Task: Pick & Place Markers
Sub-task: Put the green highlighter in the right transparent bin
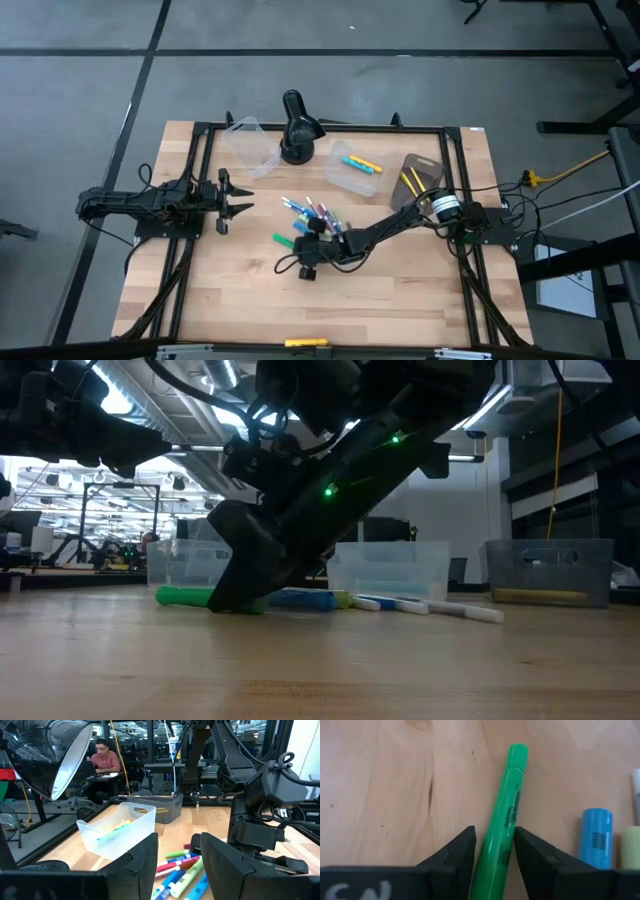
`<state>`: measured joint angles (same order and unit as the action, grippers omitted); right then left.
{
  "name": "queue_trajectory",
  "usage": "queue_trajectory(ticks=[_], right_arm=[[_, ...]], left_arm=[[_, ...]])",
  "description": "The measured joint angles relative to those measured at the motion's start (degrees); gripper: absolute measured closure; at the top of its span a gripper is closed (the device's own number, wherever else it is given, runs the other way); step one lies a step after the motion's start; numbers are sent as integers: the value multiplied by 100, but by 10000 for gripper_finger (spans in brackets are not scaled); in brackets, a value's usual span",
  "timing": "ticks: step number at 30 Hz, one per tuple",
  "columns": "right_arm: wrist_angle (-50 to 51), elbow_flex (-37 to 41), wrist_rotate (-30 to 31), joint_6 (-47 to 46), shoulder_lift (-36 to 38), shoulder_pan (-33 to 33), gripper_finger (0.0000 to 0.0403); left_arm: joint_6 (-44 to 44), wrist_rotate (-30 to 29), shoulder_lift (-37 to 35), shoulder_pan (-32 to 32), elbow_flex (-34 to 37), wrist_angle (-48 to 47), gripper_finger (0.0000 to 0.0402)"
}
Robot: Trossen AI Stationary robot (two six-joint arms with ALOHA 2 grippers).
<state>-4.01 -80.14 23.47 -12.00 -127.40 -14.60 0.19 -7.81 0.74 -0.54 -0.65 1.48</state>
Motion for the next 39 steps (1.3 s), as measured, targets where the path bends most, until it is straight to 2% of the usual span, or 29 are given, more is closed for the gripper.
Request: queue_trajectory(ticks=[3,8,21,39], right_arm=[[6,0,-33,-27,-4,10,281],[15,0,-62,13,-10,10,332],[-268,22,-42,413,-32,1,330],[-296,39,94,1162,337,62,330]], left_arm=[[0,0,1,-1,0,0,258],[0,0,0,0,1,0,258],[0,0,2,-1,1,0,258],[0,0,0,-1,1,0,258]])
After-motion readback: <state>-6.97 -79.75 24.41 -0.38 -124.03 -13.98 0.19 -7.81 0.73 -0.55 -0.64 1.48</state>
